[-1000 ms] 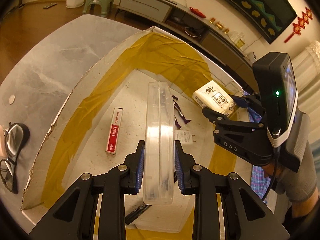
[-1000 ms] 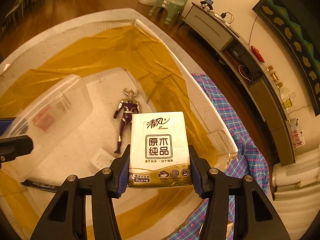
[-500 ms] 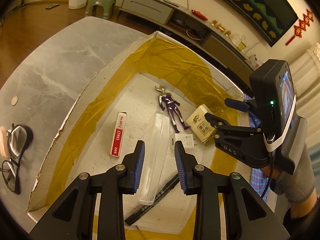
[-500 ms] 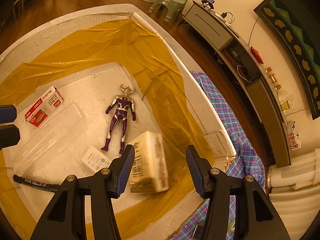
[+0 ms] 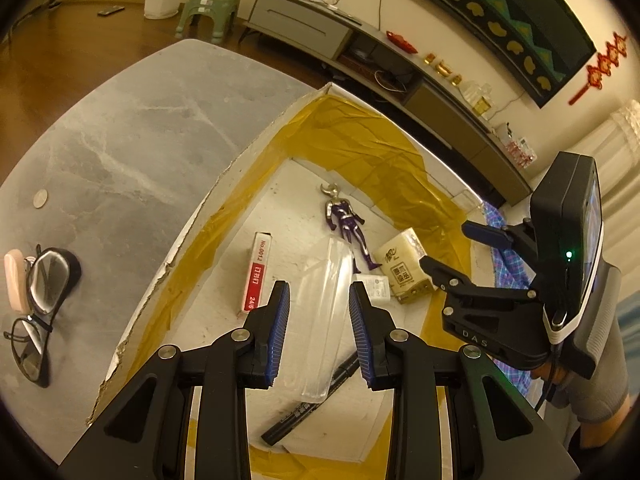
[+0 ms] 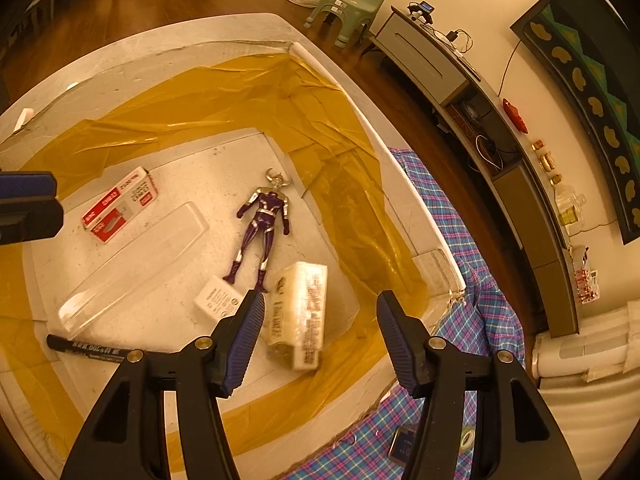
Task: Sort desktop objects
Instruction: 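Open the left tool to drop the container while the right tool opens, dropping the tissue pack, then move both open tools back over the plaid cloth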
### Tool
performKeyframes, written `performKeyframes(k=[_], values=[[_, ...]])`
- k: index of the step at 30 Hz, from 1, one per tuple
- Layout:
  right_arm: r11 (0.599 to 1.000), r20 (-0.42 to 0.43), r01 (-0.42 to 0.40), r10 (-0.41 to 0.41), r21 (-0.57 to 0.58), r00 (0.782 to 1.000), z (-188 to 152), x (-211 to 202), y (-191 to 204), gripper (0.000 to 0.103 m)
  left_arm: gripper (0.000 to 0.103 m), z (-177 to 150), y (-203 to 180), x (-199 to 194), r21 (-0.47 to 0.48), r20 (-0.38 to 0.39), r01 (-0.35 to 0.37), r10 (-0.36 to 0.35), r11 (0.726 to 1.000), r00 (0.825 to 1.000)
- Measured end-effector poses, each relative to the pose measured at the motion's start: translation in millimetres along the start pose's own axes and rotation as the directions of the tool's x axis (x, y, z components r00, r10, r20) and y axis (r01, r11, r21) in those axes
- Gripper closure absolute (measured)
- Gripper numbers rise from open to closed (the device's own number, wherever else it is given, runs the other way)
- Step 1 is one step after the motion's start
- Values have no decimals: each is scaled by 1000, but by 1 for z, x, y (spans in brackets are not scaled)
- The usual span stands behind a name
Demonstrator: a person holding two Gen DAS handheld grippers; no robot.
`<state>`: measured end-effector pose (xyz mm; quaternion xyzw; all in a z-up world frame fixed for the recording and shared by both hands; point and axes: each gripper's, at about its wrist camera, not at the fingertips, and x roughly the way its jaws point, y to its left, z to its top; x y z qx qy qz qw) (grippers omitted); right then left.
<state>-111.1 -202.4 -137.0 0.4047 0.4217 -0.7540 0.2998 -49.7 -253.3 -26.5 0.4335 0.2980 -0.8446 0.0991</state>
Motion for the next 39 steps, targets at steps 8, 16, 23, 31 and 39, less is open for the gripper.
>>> performKeyframes(k=[8, 16, 23, 31, 39], values=[[1000, 3, -25, 25, 4, 1000, 0, -18, 13, 43, 71, -1, 3, -12, 11, 31, 2, -3, 1000, 1000], [999, 14, -37, 37, 13, 999, -7, -36, 25, 43, 71, -7, -1, -28, 53, 92, -26, 21, 998, 996], [997, 54, -63, 60, 48, 997, -17, -60, 28, 40, 71, -11, -5, -45, 95, 153, -46, 31, 994, 988], [992, 107, -98, 89, 79, 990, -34, -89, 36, 40, 71, -19, -13, -62, 122, 197, -43, 18, 992, 980], [983, 184, -145, 122, 113, 975, -57, -123, 42, 39, 71, -34, -35, -88, 175, 249, -56, 11, 983, 968]])
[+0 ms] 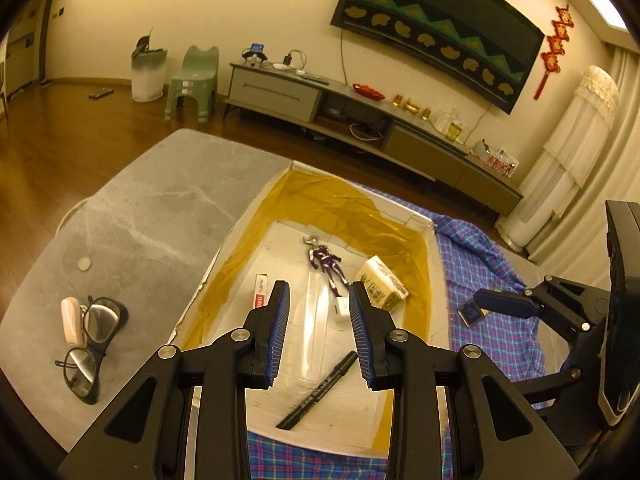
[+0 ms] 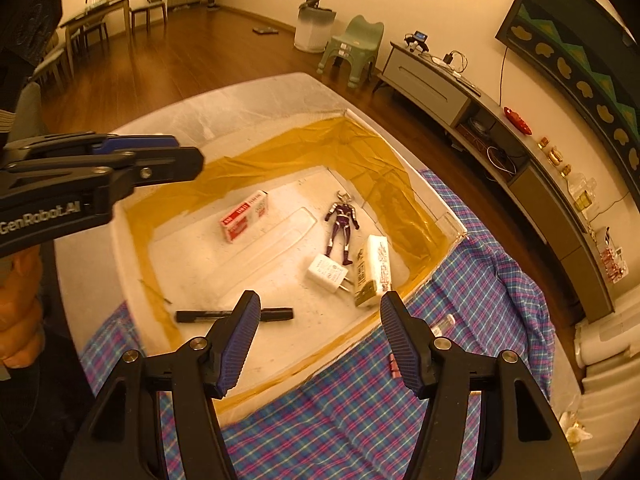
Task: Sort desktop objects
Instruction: 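Move both open tools back over the plaid cloth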
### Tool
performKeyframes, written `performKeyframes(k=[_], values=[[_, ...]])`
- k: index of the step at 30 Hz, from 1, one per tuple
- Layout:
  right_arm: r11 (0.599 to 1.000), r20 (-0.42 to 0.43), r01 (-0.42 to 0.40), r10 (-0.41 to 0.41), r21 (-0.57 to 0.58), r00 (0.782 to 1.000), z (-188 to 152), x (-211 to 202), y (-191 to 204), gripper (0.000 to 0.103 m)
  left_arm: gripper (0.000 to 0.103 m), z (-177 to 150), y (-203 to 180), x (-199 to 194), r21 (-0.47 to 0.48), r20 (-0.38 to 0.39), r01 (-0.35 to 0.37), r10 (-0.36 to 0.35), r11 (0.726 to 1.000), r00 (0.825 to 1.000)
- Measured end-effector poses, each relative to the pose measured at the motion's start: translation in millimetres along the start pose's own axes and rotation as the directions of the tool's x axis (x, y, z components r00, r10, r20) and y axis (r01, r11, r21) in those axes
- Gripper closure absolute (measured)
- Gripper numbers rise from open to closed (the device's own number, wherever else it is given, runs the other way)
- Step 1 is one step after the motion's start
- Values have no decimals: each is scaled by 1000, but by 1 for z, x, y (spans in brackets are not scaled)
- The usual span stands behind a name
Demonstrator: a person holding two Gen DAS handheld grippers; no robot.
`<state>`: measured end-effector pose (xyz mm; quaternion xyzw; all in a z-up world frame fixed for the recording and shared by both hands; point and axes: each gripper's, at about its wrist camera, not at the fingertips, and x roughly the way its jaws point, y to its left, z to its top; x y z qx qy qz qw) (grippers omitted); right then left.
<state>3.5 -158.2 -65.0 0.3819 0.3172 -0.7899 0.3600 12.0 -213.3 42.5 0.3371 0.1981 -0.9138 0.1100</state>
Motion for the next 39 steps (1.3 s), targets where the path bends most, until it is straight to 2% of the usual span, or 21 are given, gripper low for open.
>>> performKeyframes(k=[9, 16, 19, 26, 29, 33, 39], values=[[999, 114, -26, 22, 35, 993, -20, -47, 10, 36, 70, -5, -29, -34, 95, 89, -21, 13, 995, 996], [995, 214, -40, 20, 88, 977, -46, -74, 11, 35, 70, -10, -56, -48, 159, 110, 22, -40, 987, 993], [991, 269, -48, 14, 123, 963, -62, -83, 7, 35, 70, -14, -70, -53, 188, 114, 47, -69, 981, 991], [963, 400, -105, -3, 248, 917, -112, -102, -21, 31, 68, -23, -107, -53, 257, 105, 94, -125, 962, 987], [946, 399, -93, -40, 309, 916, -130, -101, -41, 31, 67, -30, -125, -41, 284, 62, 122, -145, 951, 987], [917, 348, -12, -139, 399, 927, -149, -94, -77, 31, 63, -40, -151, -17, 305, -40, 200, -197, 931, 979], [843, 240, 33, -190, 537, 952, -188, -65, -134, 31, 62, -59, -186, 31, 343, -155, 221, -177, 913, 972]])
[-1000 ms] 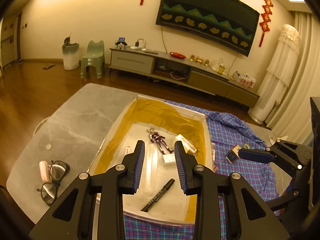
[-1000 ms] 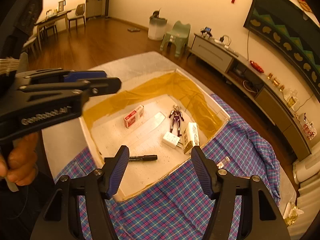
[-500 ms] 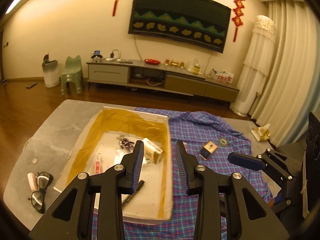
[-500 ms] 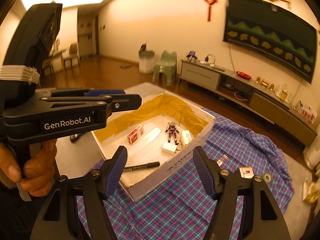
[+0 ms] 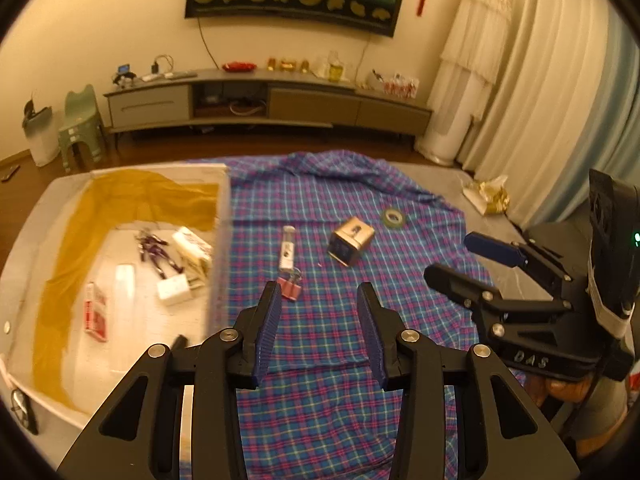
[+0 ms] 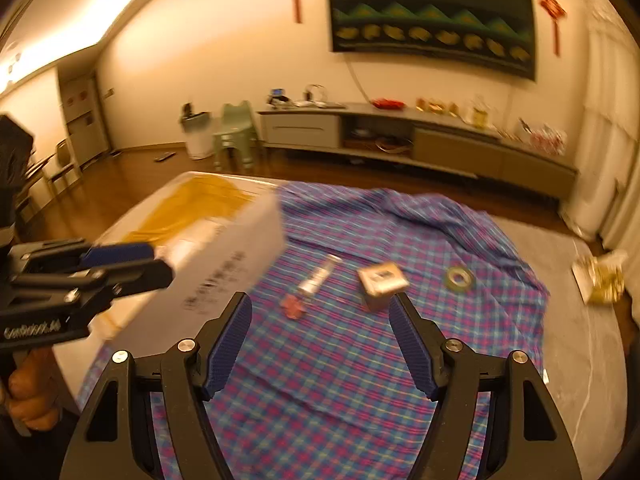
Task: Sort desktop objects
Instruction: 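Move both open tools back over the plaid cloth, then grasp the gold metal tin with the right tool while the left tool grasps the pink binder clip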
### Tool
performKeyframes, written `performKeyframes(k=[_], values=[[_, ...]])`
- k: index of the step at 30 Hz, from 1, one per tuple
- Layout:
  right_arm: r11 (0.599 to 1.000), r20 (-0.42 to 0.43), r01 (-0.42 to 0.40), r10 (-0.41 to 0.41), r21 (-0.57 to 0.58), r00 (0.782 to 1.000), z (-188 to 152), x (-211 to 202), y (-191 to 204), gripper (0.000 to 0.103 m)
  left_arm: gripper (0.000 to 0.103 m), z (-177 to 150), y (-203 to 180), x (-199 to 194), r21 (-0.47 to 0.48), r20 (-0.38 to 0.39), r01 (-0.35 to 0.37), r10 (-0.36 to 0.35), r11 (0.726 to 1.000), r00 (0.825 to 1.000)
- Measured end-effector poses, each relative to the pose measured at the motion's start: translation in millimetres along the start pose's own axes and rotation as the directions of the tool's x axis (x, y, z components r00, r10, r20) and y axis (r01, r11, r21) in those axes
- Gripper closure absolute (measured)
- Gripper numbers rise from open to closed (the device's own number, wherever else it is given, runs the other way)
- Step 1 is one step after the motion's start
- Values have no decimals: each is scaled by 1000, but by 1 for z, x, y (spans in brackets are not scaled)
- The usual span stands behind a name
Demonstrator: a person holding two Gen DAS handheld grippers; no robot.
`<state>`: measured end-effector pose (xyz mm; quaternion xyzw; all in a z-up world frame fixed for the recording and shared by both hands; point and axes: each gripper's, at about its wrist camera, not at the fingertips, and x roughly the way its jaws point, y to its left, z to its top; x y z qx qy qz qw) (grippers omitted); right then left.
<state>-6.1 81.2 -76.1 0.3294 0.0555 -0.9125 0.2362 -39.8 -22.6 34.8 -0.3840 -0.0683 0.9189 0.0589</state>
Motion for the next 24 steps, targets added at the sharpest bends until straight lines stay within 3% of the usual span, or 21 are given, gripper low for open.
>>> performKeyframes(k=[3, 7, 16, 24], values=[[999, -77, 7, -4, 42, 997, -6, 27, -25, 30, 62, -2, -6, 39, -13, -86, -3, 2, 1000, 996], [999, -149, 41, -41, -4, 988, -5, 74, -37, 26, 62, -2, -3, 80, -60, -156, -23, 13, 998, 988], [993, -219, 63, -84, -101, 972, -2, 166, -55, 23, 62, -6, 12, 133, -79, -214, -81, 63, 994, 975], [991, -220, 39, -66, -126, 973, -3, 208, -65, 22, 62, -8, 10, 175, -30, -230, -137, 127, 990, 965]])
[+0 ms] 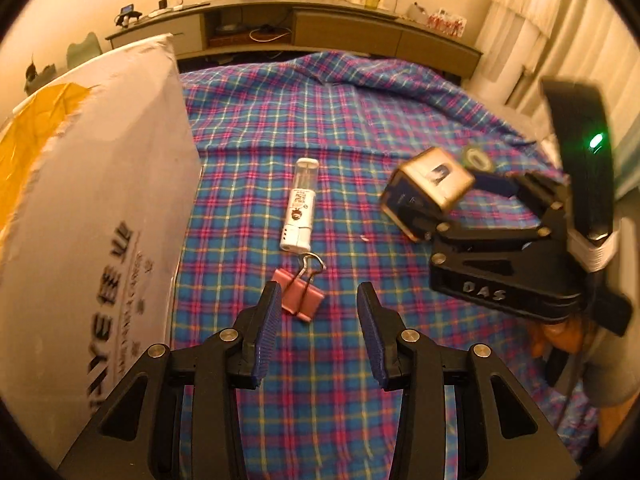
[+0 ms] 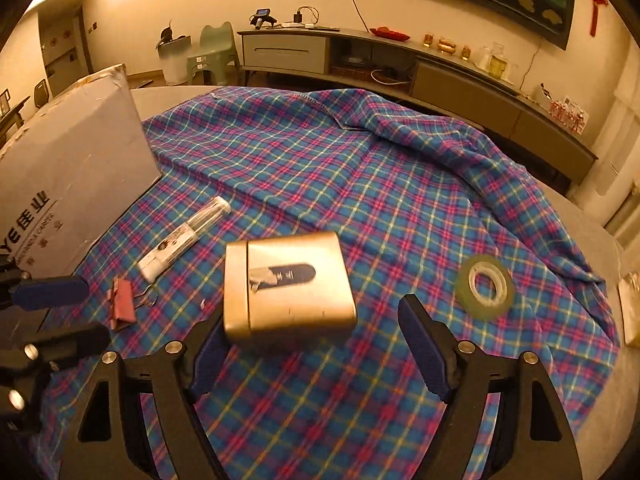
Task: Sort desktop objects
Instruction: 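Grasp the gold metal tin with the right tool while the left tool grasps the pink binder clip, then carry the binder clip with the left tool while the right tool carries the tin toward the box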
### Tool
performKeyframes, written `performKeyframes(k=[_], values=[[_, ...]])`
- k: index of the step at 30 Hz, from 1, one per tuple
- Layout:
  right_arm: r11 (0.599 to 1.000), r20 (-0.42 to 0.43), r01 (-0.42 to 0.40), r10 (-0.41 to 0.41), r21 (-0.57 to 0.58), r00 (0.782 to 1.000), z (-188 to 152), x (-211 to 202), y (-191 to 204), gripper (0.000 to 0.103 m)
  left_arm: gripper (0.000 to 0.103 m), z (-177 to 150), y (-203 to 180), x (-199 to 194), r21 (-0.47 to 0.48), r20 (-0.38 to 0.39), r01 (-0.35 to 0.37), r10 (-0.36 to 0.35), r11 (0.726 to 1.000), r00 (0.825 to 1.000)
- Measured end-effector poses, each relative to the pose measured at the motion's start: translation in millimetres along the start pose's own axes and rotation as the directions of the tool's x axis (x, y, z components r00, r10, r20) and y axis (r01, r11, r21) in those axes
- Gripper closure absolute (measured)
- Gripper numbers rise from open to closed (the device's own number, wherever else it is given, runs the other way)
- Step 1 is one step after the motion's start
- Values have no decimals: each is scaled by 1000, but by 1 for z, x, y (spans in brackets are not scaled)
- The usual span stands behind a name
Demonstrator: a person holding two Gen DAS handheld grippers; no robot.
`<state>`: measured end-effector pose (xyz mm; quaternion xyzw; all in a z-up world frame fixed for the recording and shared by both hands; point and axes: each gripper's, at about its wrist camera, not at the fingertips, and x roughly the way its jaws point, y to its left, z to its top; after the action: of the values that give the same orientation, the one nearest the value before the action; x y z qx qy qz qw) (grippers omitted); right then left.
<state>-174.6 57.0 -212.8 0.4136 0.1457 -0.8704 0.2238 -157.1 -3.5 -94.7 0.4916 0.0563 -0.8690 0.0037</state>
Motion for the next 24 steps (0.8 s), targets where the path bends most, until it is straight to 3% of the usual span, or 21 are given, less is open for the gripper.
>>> performKeyframes(k=[4, 5, 6, 10, 15, 24], values=[[1000, 1, -23, 22, 11, 1000, 2, 6, -2, 29, 61, 0, 3, 15, -3, 4, -68, 68, 998, 998], [999, -7, -41, 42, 14, 999, 1, 6, -3, 47, 61, -1, 6, 19, -7, -5, -75, 75, 997, 997], [998, -22, -62, 63, 19, 998, 0, 7, -4, 51, 61, -2, 7, 18, -5, 19, -80, 80, 997, 997], [996, -30, -78, 79, 42, 996, -2, 4, -6, 52, 66, -6, 4, 20, 22, 32, -80, 79, 997, 996], [992, -27, -96, 98, 76, 995, -7, -5, -13, 52, 66, -5, 7, 11, -23, 25, -36, 37, 999, 999], [987, 5, -122, 122, 104, 992, -7, -33, -8, 52, 66, -1, -4, -34, -6, 101, 49, -49, 999, 994]])
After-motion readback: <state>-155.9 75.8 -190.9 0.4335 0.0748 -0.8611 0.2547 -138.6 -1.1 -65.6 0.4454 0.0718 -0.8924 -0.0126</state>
